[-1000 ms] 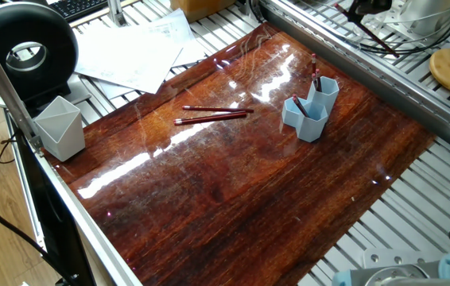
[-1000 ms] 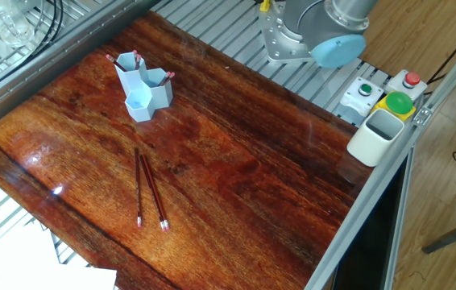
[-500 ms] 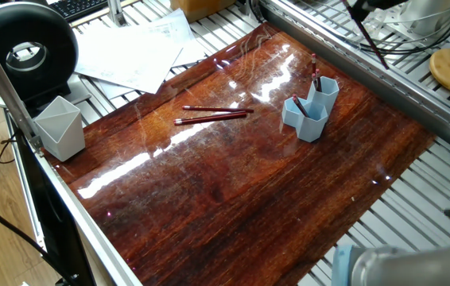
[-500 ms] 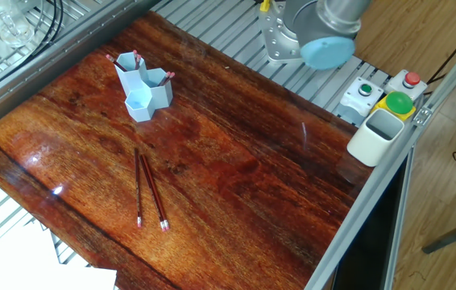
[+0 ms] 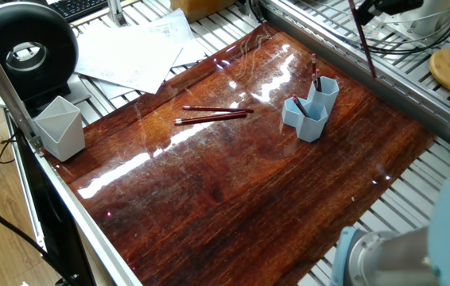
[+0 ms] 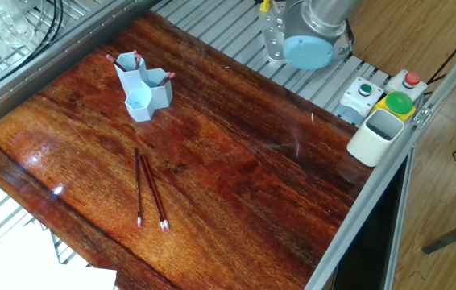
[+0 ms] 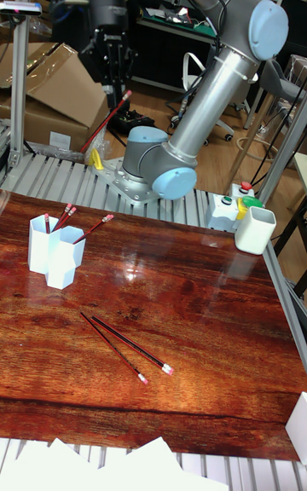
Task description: Put the pen into the pen holder
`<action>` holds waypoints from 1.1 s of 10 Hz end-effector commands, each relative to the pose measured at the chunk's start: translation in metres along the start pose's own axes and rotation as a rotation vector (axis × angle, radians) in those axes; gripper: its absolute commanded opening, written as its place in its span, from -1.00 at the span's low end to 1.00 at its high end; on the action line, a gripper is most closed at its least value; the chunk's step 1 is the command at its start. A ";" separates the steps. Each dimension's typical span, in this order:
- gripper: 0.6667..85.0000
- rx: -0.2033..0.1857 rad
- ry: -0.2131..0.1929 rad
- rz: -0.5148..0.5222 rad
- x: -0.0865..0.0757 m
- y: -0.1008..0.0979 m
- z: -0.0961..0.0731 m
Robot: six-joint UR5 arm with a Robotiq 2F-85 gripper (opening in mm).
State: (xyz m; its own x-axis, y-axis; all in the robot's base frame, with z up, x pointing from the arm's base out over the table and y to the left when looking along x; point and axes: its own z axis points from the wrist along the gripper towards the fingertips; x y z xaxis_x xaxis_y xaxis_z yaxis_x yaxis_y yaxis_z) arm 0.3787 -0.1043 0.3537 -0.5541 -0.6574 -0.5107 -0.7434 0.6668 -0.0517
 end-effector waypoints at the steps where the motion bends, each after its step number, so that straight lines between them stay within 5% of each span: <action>1: -0.99 0.024 -0.095 -0.042 0.001 -0.011 0.016; 7: -0.99 0.055 -0.164 -0.066 -0.006 -0.025 0.048; 11: -0.99 0.077 -0.159 -0.081 -0.004 -0.032 0.063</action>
State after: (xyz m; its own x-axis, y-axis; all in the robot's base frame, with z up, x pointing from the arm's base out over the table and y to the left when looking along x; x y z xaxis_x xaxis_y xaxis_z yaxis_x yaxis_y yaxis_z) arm 0.4208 -0.1031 0.3068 -0.4398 -0.6506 -0.6191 -0.7508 0.6446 -0.1440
